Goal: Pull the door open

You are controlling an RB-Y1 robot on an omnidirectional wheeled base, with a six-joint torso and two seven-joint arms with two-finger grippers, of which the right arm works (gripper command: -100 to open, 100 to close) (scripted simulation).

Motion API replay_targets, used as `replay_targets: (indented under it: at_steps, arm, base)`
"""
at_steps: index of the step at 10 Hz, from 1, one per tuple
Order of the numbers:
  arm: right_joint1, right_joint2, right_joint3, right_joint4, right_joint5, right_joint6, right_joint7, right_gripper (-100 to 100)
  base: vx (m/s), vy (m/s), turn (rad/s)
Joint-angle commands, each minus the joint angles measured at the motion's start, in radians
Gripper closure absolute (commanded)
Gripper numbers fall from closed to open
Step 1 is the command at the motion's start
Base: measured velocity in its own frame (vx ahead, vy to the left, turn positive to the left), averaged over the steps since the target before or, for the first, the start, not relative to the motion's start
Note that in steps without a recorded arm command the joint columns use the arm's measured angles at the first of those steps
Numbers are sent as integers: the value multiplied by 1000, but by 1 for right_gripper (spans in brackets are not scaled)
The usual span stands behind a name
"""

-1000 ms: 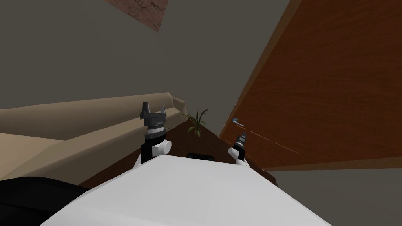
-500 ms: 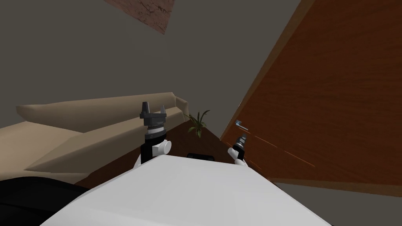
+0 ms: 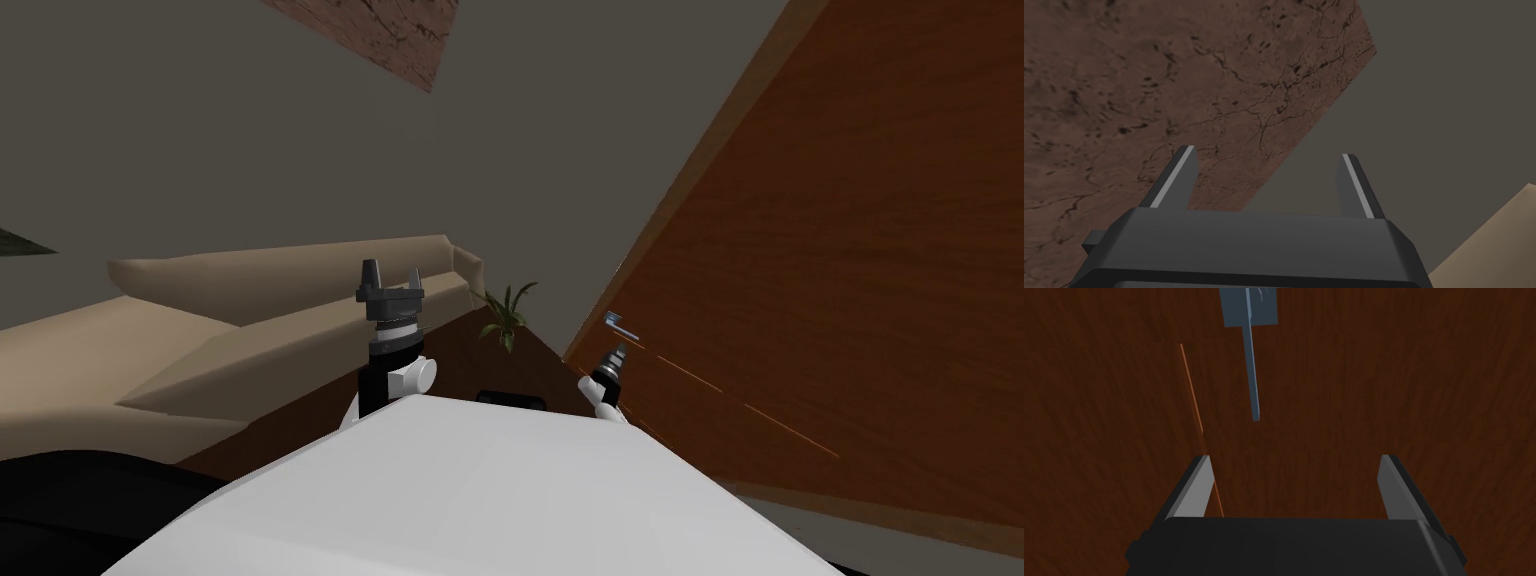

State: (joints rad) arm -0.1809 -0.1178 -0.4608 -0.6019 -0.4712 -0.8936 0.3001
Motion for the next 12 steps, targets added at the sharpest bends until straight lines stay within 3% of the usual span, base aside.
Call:
replay_targets:
  at_steps: [1,6,12]
  arm:
    - [-18,-1,-14,43,-12,-11,8,-100]
    - [-63,-2,-46,145,-40,-36,27,-100]
    - [-49,-20,-16,146,-35,-34,-4,-100]
  base:
    - [43,-94,180]
    - [42,-72,123]
    - [-114,65,9]
